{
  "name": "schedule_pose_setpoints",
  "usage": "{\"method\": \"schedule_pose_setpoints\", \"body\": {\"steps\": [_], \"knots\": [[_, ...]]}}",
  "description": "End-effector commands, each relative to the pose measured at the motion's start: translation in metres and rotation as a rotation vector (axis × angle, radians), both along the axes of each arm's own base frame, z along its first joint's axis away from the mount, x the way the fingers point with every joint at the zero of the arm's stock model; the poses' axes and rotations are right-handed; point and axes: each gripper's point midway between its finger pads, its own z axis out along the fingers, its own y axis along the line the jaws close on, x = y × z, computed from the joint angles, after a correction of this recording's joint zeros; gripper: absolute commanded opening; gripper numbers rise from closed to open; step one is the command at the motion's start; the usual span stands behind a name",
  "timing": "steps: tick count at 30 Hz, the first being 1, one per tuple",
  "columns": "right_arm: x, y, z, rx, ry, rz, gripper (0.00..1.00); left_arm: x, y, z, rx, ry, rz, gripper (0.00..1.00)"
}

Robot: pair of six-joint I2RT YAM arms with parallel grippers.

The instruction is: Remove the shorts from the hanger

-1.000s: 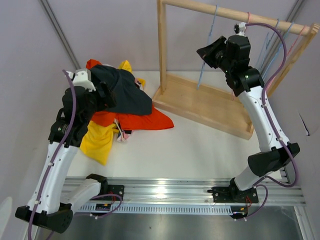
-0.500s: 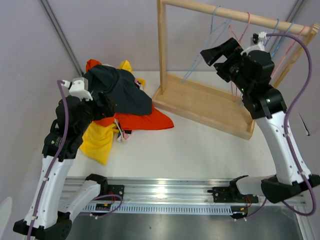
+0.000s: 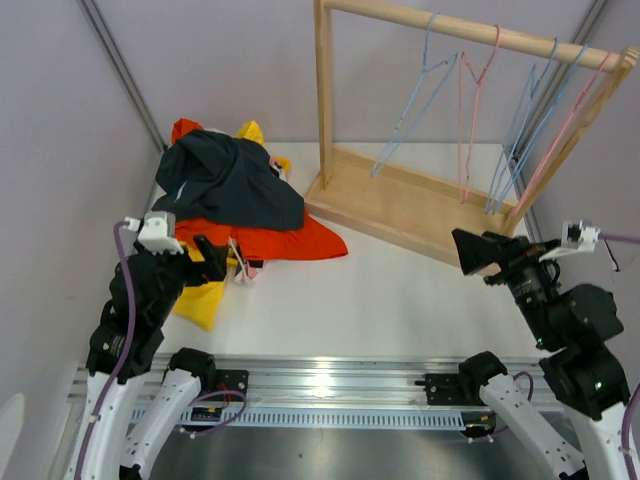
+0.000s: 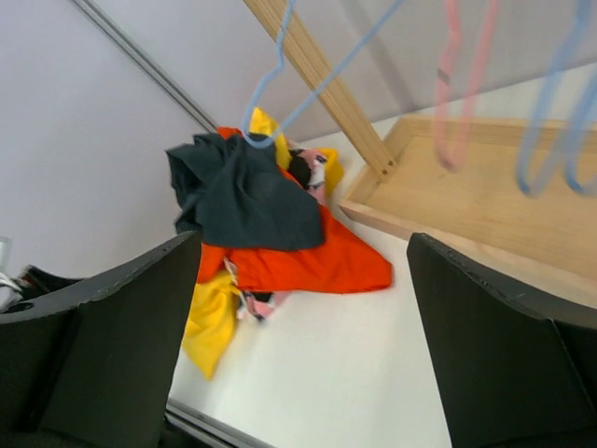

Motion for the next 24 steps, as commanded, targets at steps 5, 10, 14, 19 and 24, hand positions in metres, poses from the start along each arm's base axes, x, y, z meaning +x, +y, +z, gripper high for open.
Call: {"method": "schedule_pose_setpoints", "body": {"steps": [5,10,14,19,24], "knots": [[-0.023,-0.035,-0.065,-0.047,-0.003,-0.118,0.99,-0.015,0.026,0.014,-0.029,-0.129,0.134,0.99],[-0.030,-0.045,-0.101,-0.033,0.025,-0.152,0.99,-0.019,0.037,0.014,-0.049,-0.175,0.202,0.99],[-0.026,-0.045,-0.106,-0.039,0.065,-0.166,1.00,-0.026,0.046,0.016,-0.054,-0.193,0.244,0.99],[-0.032,-0.047,-0.086,-0.101,0.042,-0.155,0.99,-0.024,0.051,0.011,-0.045,-0.168,0.276,0.99],[-0.030,-0.059,-0.098,-0.163,0.051,-0.208,1.00,-0.021,0.053,0.007,-0.038,-0.149,0.294,0.99]]}}
